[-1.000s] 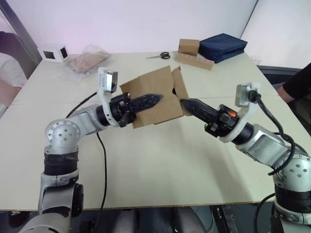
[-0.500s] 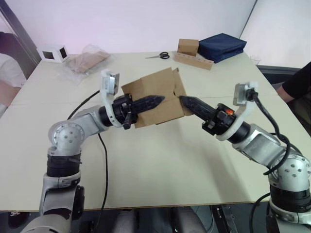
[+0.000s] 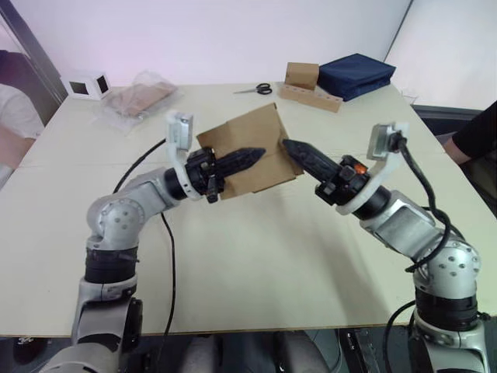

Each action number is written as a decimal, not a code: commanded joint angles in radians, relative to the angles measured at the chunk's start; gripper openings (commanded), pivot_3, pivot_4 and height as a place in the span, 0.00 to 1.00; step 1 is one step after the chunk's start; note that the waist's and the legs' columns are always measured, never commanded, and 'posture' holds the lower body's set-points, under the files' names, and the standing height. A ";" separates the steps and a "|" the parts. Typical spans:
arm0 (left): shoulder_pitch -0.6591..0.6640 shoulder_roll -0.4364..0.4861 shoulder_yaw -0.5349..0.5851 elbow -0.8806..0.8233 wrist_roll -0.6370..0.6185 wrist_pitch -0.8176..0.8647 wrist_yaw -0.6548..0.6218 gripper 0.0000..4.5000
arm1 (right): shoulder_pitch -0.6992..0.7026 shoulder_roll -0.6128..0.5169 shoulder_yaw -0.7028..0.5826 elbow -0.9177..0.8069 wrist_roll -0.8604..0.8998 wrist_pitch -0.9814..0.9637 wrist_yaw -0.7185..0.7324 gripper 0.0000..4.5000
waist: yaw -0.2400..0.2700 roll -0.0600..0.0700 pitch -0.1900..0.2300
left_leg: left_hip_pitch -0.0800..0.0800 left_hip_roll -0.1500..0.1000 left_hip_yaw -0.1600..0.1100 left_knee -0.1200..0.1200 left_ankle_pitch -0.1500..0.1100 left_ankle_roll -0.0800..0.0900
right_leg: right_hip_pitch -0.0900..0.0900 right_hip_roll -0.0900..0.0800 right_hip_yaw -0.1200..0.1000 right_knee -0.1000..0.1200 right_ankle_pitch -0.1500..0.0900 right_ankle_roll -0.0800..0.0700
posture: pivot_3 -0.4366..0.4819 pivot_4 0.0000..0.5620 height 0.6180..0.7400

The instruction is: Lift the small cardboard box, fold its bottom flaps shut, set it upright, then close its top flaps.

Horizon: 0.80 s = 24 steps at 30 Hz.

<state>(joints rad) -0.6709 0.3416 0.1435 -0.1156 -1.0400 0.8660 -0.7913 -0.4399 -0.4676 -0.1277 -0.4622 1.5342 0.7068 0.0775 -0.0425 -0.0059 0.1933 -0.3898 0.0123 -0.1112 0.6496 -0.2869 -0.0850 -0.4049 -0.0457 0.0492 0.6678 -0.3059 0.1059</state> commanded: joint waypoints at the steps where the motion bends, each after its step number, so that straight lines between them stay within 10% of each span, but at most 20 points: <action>1: -0.046 -0.025 0.045 -0.005 -0.061 0.012 0.062 0.00 | -0.030 0.037 0.032 -0.020 -0.027 -0.005 0.018 0.38 | 0.000 0.000 0.000 | 0.000 0.000 0.000 0.000 0.000 0.000 | 0.000 0.000 0.000 0.000 0.000 0.000 | 0.48 0.27 1.00; 18: -0.032 0.033 0.075 -0.043 -0.198 0.127 0.040 0.00 | -0.030 0.029 -0.020 0.040 -0.097 0.026 0.084 0.38 | -0.001 0.000 0.000 | 0.000 0.000 0.000 0.000 0.000 0.000 | 0.000 0.000 0.000 0.001 0.000 0.000 | 0.48 0.27 1.00; 24: -0.015 0.108 -0.008 -0.078 -0.031 0.019 -0.090 0.00 | -0.016 -0.029 -0.074 0.047 -0.069 0.055 0.139 0.38 | -0.001 0.000 0.000 | 0.000 0.000 0.000 0.000 0.000 0.000 | 0.000 0.000 0.000 0.001 0.000 0.000 | 0.48 0.27 1.00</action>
<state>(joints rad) -0.6804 0.4304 0.1633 -0.1412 -1.1269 0.9471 -0.8233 -0.4627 -0.4781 -0.1717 -0.4046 1.4407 0.7572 0.1921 -0.0433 -0.0058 0.1932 -0.3898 0.0122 -0.1111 0.6496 -0.2868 -0.0851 -0.4053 -0.0456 0.0491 0.6685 -0.3059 0.1058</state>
